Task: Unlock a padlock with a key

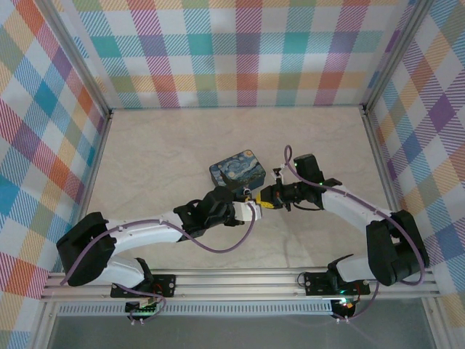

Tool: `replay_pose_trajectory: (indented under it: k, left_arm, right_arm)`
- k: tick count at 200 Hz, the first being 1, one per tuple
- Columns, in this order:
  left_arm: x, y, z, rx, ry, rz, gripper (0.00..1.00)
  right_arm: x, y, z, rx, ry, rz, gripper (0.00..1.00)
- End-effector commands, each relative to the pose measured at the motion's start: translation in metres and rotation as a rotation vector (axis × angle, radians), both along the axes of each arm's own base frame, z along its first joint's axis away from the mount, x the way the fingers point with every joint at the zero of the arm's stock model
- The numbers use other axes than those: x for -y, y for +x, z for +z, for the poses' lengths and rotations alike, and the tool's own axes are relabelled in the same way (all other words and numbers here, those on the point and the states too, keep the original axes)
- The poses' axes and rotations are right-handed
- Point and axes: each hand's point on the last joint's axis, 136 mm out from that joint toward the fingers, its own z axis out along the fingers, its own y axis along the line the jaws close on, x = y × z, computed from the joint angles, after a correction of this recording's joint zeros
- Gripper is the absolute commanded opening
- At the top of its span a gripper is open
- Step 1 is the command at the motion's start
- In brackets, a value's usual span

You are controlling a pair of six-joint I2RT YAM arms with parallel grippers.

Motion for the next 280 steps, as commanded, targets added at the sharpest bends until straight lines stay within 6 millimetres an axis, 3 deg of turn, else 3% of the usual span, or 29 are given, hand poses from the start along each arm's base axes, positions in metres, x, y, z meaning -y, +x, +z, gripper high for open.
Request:
replay_pose_trajectory:
  k: [1, 28, 44, 92, 122, 171, 217, 280]
  left_arm:
    - [0.011, -0.004, 0.008, 0.014, -0.029, -0.024, 0.04]
    - [0.01, -0.007, 0.004, -0.01, -0.007, -0.032, 0.0]
    - [0.009, -0.011, 0.001, -0.051, 0.005, -0.039, 0.0]
    - [0.0, -0.02, -0.006, -0.379, -0.026, -0.021, 0.0]
    - [-0.007, -0.021, -0.004, -0.614, -0.062, 0.007, 0.0]
    - [-0.024, -0.015, 0.005, -0.993, -0.114, 0.054, 0.0]
    - [-0.029, -0.011, 0.027, -1.109, -0.204, 0.024, 0.0]
    - [-0.025, -0.017, 0.04, -1.159, -0.23, -0.042, 0.0]
  right_arm:
    - [-0.004, 0.002, 0.006, 0.016, 0.003, 0.018, 0.0]
    - [-0.003, 0.002, 0.005, 0.022, 0.0, 0.018, 0.08]
    - [-0.002, 0.003, 0.006, 0.04, -0.009, 0.018, 0.21]
    - [0.016, 0.019, 0.007, 0.143, -0.073, -0.015, 0.44]
    - [0.017, 0.032, 0.013, 0.299, -0.047, 0.0, 0.46]
    - [0.0, 0.03, 0.053, 0.641, 0.207, 0.12, 0.4]
    - [-0.005, 0.01, 0.067, 0.77, 0.329, 0.254, 0.41]
    - [-0.017, -0.001, 0.063, 0.802, 0.321, 0.334, 0.43]
